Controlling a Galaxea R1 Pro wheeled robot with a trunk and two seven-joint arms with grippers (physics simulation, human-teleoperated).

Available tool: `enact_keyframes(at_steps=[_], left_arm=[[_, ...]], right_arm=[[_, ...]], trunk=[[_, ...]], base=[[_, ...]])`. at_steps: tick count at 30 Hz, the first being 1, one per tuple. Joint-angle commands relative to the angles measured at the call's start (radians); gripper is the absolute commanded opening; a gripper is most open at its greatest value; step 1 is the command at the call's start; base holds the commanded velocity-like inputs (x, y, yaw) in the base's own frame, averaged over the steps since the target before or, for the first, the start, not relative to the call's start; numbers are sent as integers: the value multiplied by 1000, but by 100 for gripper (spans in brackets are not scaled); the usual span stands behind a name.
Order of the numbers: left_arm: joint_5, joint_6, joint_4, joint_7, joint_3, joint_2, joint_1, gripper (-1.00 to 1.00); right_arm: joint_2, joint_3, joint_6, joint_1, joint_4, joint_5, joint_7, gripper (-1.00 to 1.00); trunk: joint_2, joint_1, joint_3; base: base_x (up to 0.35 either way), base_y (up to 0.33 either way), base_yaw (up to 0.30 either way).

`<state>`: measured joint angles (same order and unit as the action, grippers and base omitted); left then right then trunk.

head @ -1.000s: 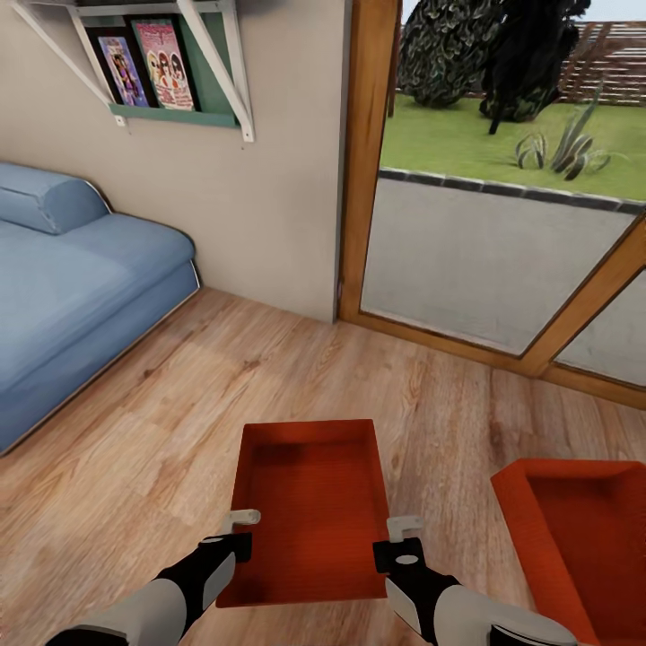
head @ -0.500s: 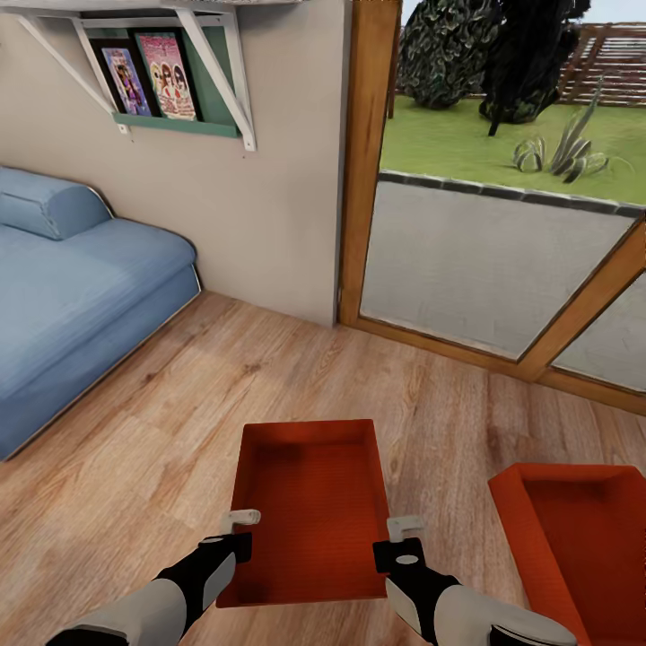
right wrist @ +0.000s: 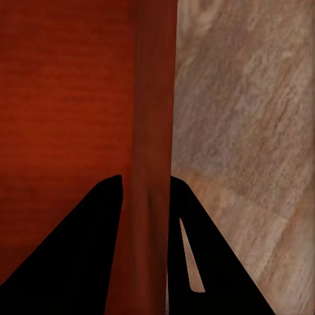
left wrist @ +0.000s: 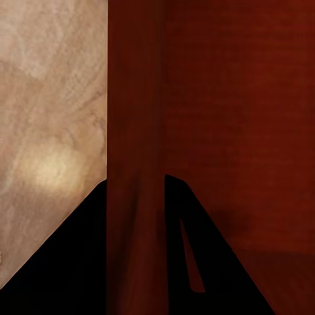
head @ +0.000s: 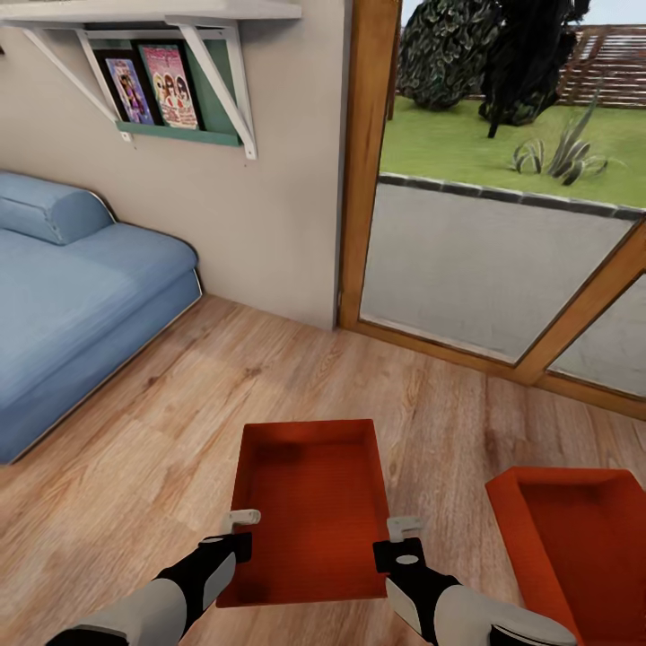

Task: Move the two storage containers from the living room to the garage. In the garage, place one container on the floor and stack the other container on top of it (either order is fine).

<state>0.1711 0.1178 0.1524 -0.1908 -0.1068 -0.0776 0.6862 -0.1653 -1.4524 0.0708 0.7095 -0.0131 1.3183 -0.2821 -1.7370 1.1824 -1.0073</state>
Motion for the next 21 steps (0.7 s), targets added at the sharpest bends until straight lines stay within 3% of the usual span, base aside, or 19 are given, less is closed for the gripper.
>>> enact_keyframes(at_steps=[1, 21], left_arm=[[8, 6, -2, -12, -8, 4, -1, -100], [8, 5, -2, -12, -8, 4, -1, -100]], right_arm=[[1, 1, 30, 1, 5, 1, -7, -100], [-4, 1, 29, 1, 5, 0, -9, -100]], trunk=[[7, -4, 3], [147, -81, 65]], base=[[0, 0, 0], [0, 0, 0]])
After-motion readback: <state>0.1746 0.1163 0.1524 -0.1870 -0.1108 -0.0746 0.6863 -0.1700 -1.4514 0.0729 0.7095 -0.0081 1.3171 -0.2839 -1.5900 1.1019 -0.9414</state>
